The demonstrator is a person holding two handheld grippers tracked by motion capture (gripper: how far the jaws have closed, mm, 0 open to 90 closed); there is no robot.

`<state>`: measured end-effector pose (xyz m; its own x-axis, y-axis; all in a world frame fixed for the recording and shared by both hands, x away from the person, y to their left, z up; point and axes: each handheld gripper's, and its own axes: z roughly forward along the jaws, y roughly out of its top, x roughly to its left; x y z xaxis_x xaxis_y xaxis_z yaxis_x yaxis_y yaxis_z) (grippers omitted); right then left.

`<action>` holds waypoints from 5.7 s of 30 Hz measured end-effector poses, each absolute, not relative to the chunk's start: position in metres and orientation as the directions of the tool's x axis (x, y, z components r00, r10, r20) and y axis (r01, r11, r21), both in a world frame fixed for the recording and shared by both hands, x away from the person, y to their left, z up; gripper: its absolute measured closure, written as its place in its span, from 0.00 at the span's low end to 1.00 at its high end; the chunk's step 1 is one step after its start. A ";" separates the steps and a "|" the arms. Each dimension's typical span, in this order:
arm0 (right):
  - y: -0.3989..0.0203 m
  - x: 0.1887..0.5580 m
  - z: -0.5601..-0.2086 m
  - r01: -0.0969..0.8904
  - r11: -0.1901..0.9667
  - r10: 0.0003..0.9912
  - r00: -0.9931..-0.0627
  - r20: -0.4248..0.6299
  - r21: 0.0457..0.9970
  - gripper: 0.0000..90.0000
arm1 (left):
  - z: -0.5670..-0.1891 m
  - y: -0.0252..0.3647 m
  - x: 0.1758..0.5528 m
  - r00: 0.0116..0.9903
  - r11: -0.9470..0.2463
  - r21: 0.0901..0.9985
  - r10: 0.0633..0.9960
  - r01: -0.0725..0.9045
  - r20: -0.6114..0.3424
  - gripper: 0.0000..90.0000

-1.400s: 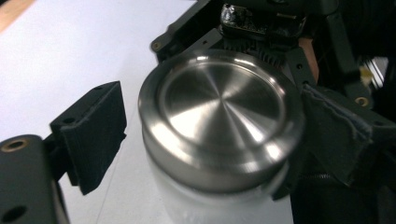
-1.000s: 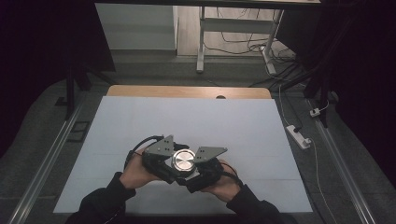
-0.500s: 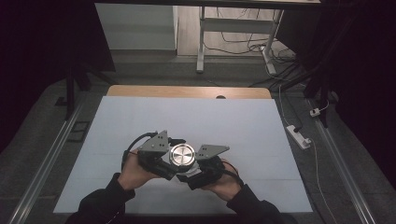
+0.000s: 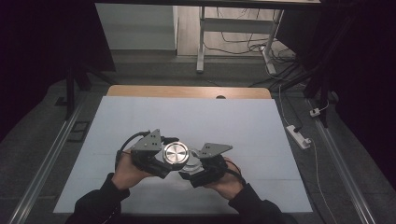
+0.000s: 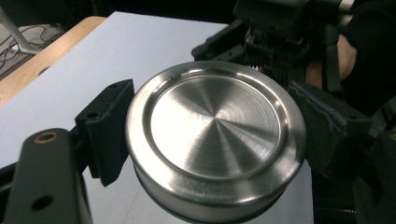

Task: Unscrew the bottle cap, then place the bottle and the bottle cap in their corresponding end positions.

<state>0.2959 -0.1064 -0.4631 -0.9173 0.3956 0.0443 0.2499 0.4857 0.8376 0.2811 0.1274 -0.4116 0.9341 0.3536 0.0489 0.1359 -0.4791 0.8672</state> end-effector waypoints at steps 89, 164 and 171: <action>-0.119 0.279 -0.464 0.247 0.477 0.375 -0.925 0.059 0.843 0.16 | -0.437 0.128 0.342 0.874 -0.433 0.878 0.485 0.205 0.035 0.22; -0.106 0.317 -0.509 0.251 0.546 0.460 -0.887 -0.037 0.799 0.16 | -0.533 0.076 0.441 0.837 -0.550 0.756 0.547 0.354 0.006 0.22; -0.106 0.318 -0.511 0.246 0.542 0.463 -0.885 -0.041 0.803 0.16 | -0.539 0.074 0.443 0.840 -0.602 0.714 0.542 0.358 0.037 0.22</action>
